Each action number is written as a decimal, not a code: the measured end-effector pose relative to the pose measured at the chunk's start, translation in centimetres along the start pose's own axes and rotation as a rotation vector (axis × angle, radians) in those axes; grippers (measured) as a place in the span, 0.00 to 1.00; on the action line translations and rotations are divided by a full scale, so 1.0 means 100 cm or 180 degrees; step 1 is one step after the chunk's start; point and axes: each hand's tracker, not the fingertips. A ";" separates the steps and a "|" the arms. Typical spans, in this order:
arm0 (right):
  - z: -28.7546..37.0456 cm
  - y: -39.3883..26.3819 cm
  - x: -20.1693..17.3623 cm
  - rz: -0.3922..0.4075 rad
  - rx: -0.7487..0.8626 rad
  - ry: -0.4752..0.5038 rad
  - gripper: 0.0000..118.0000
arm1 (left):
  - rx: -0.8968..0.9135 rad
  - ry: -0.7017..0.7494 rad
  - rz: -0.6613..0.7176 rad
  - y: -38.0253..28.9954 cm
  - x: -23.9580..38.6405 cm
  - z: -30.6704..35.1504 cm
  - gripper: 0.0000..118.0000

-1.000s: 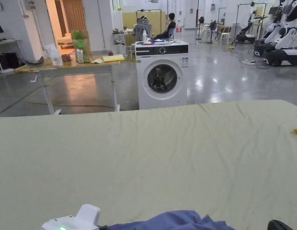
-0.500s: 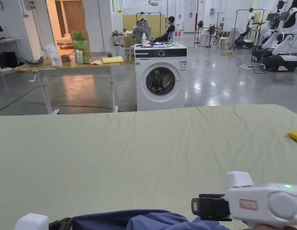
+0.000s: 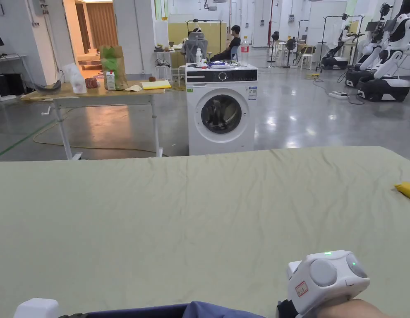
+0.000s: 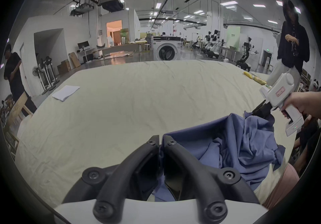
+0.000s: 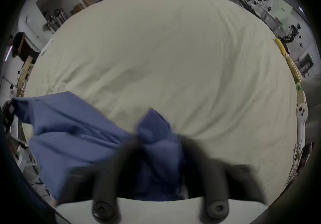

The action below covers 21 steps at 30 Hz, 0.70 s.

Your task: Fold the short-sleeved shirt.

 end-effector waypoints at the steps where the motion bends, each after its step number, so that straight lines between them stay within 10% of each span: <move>1: 0.007 -0.005 0.001 -0.0025 0.0051 0.0146 0.11 | -0.0004 0.0010 0.0039 0.000 -0.001 0.001 0.00; 10: 0.162 -0.042 0.042 -0.0528 0.1536 0.0474 0.11 | 0.0574 0.0149 -0.0016 0.045 -0.012 0.068 0.00; 21: 0.341 -0.018 0.046 -0.0403 0.2458 0.0172 0.11 | 0.1204 0.0025 -0.0222 0.169 -0.002 0.156 0.00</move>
